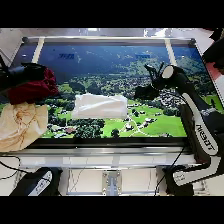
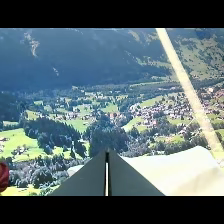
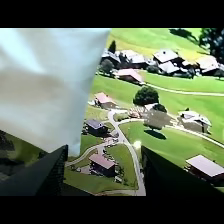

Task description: Fold the shirts.

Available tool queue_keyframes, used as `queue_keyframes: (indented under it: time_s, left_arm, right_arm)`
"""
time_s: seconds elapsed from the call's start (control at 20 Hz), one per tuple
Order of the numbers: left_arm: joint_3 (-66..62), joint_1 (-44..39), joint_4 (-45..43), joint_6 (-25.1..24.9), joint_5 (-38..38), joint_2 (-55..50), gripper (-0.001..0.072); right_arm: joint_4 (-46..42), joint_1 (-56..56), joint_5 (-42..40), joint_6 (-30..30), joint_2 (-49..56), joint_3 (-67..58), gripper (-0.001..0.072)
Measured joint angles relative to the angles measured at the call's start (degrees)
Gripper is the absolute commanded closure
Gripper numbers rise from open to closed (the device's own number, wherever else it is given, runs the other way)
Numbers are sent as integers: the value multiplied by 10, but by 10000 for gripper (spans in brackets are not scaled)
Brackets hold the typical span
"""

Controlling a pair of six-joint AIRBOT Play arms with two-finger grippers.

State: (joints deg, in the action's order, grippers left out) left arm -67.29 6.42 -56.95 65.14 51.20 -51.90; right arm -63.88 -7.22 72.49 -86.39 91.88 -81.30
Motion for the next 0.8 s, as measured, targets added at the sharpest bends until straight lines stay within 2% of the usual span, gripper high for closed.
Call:
queue_keyframes:
  time_s: [0.3, 0.65, 0.7, 0.75, 0.8]
  left_arm:
    - [13, 0, 0, 0, 1, -17, 696]
    - [15, 0, 0, 0, 1, -21, 695]
    - [15, 0, 0, 0, 1, -21, 695]
    - [15, 0, 1, 0, 1, -21, 695]
    - [15, 0, 3, 0, 1, -21, 695]
  right_arm:
    - [200, 38, -8, 91, 102, 28, 195]
    - [301, -4, -40, 154, 171, 32, 211]
    - [313, -13, -44, 162, 174, 32, 322]
    - [325, -21, -46, 167, 176, 32, 550]
    - [339, -29, -46, 172, 177, 32, 697]
